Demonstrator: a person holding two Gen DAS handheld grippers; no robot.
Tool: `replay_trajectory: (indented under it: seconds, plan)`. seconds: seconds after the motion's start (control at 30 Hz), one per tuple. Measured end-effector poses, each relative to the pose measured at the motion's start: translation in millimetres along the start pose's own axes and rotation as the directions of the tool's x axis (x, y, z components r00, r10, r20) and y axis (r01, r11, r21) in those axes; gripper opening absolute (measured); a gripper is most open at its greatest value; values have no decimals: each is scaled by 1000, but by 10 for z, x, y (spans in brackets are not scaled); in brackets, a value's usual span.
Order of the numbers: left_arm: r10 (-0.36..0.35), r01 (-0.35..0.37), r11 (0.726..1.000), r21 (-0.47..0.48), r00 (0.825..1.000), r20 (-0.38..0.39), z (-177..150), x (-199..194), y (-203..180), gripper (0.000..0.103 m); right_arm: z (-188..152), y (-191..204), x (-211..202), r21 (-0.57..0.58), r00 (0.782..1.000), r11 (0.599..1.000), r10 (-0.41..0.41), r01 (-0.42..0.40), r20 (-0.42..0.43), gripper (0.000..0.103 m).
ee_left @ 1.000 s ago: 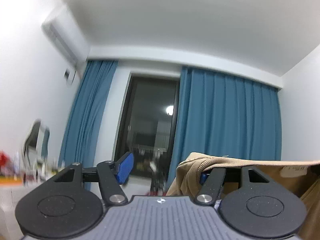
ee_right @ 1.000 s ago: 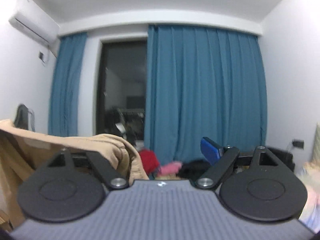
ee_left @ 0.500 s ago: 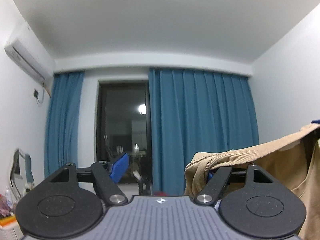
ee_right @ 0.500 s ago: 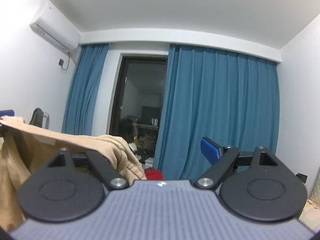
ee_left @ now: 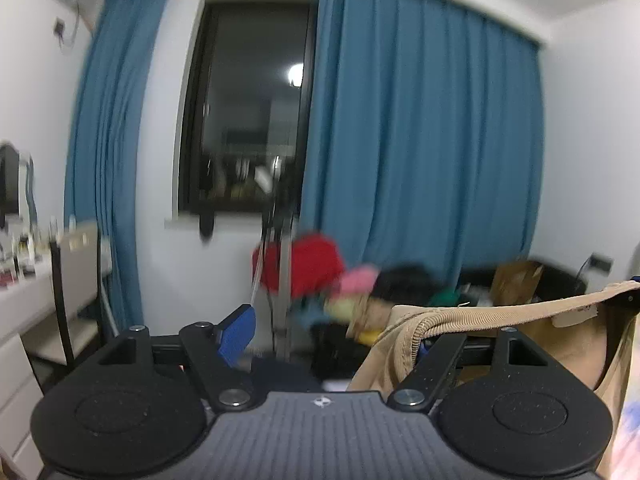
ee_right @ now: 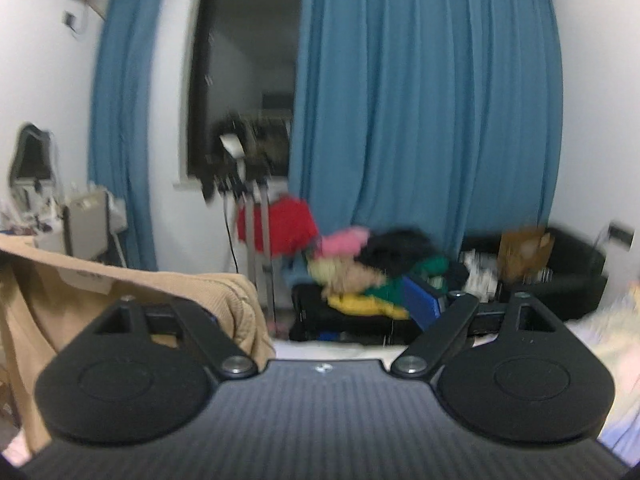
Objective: Fold clothes
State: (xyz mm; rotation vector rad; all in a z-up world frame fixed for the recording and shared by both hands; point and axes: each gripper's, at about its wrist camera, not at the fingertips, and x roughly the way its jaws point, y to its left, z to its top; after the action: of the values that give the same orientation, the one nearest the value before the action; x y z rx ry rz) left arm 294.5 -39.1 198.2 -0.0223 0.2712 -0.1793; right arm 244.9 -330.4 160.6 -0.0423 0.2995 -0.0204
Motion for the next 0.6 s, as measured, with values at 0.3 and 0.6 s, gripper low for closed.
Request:
replay_trajectory:
  seconds: [0.3, 0.6]
  plan:
    - [48, -32, 998, 51, 936, -350, -1648, 2698, 346, 77, -1180, 35, 2448, 3, 954, 1000, -11, 13, -300, 85]
    - [221, 53, 853, 520, 865, -451, -2621, 3595, 129, 83, -2023, 670, 3465, -357, 849, 916, -38, -180, -526, 85]
